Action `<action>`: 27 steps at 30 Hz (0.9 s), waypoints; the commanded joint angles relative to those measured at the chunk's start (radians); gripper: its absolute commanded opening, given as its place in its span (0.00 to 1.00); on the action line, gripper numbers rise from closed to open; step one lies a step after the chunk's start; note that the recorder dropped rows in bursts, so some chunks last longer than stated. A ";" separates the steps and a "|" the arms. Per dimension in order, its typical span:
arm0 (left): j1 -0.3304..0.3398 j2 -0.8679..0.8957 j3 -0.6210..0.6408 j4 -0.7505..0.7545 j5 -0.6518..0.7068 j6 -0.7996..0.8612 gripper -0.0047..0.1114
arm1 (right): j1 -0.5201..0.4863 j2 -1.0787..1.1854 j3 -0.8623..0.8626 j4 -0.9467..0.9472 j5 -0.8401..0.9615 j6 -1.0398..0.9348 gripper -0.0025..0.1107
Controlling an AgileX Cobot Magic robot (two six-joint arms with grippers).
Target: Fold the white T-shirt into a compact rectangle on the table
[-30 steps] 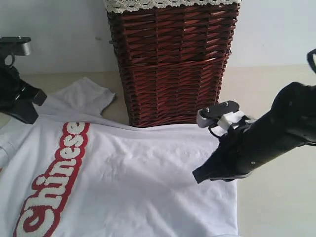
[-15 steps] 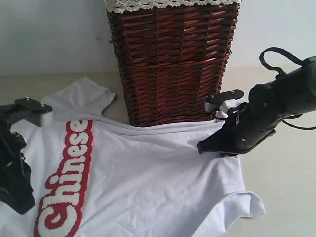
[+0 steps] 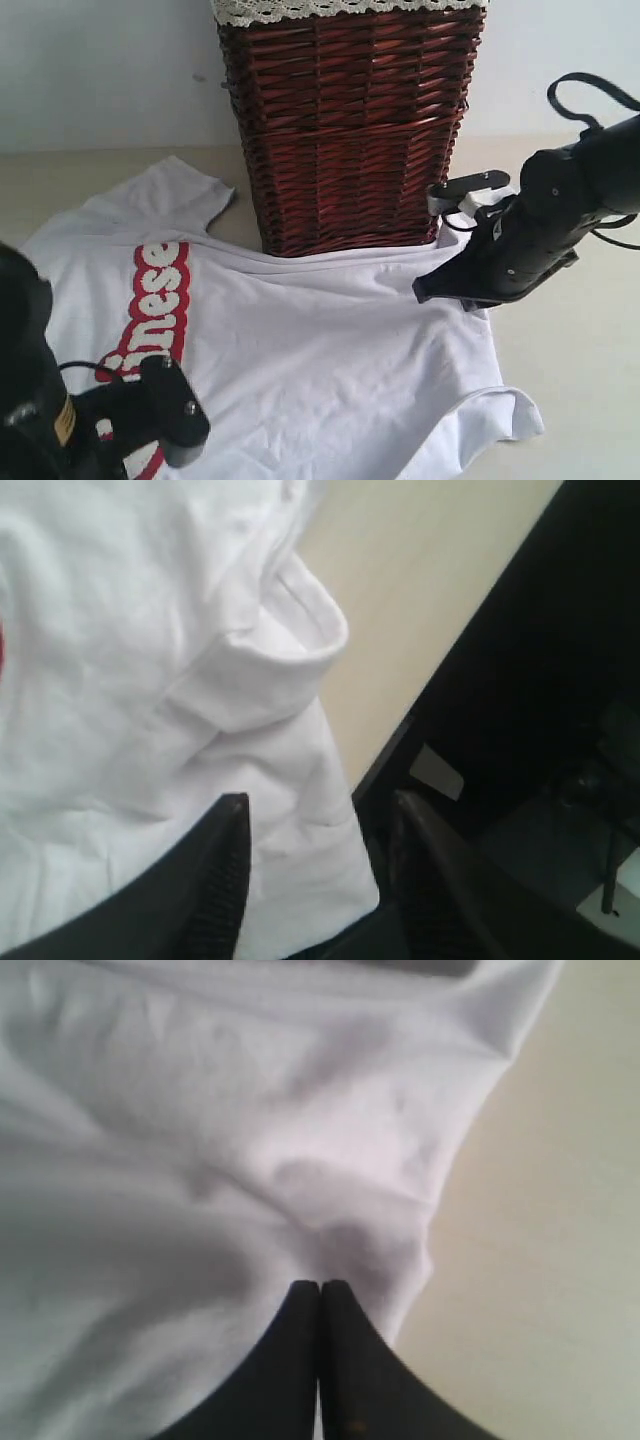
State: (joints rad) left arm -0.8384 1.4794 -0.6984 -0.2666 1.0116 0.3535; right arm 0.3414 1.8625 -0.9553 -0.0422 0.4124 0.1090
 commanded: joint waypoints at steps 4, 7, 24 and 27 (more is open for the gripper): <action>-0.050 -0.004 0.142 -0.011 -0.280 -0.069 0.43 | -0.004 -0.214 0.063 0.042 0.045 -0.022 0.02; -0.050 -0.002 0.170 -0.011 -0.348 -0.031 0.43 | -0.004 -0.309 0.084 0.074 0.077 -0.038 0.02; -0.217 0.179 0.194 0.038 -0.496 -0.136 0.42 | -0.004 -0.758 0.102 0.280 0.274 -0.234 0.02; -0.217 0.186 0.194 0.040 -0.464 -0.145 0.40 | -0.004 -0.816 0.102 0.276 0.277 -0.243 0.02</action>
State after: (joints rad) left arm -1.0518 1.6116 -0.5215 -0.2535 0.6185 0.2317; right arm 0.3414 1.0955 -0.8576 0.2342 0.6814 -0.1154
